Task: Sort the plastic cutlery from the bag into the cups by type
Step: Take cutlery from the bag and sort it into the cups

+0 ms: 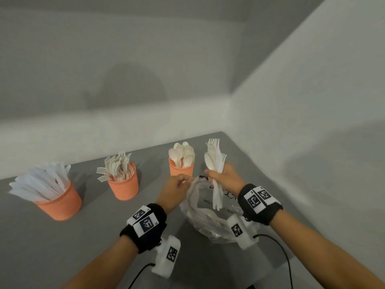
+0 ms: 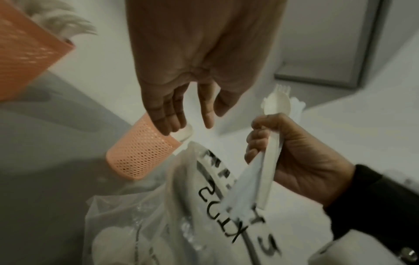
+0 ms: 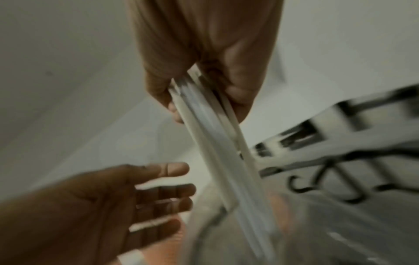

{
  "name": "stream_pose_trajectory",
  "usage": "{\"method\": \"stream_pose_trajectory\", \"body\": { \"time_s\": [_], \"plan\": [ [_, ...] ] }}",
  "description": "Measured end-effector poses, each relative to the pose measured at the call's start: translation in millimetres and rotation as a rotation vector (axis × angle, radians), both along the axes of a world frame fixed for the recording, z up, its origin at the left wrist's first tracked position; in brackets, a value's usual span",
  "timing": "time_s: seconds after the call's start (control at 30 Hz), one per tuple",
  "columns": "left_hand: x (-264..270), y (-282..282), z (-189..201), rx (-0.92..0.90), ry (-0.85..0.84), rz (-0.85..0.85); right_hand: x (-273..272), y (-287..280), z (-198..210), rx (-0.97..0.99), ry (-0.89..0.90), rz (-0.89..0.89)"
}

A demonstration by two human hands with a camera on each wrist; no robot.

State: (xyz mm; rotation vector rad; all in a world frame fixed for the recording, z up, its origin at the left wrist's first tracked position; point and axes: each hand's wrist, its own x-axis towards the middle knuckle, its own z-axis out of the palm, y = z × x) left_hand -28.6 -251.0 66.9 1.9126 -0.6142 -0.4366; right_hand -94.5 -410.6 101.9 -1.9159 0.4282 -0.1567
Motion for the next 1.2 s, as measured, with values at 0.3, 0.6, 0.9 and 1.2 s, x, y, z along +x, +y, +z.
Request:
{"method": "stream_pose_trajectory", "body": {
  "time_s": [0.3, 0.6, 0.9, 1.2],
  "plan": [
    [1.8, 78.6, -12.2, -0.433, 0.95, 0.409, 60.1, 107.2, 0.4, 0.44, -0.189, -0.059],
    [10.3, 127.0, 3.1, -0.669, 1.012, 0.393, 92.1, 197.3, -26.3, 0.453, -0.247, -0.009],
    [27.7, 156.8, 9.6, -0.385, 0.554, 0.396, 110.6, 232.5, -47.2, 0.37, -0.152, 0.074],
    [59.5, 161.1, 16.4, -0.385, 0.426, 0.631, 100.0, 230.4, -42.9, 0.169, 0.03, 0.421]
  ]
}}
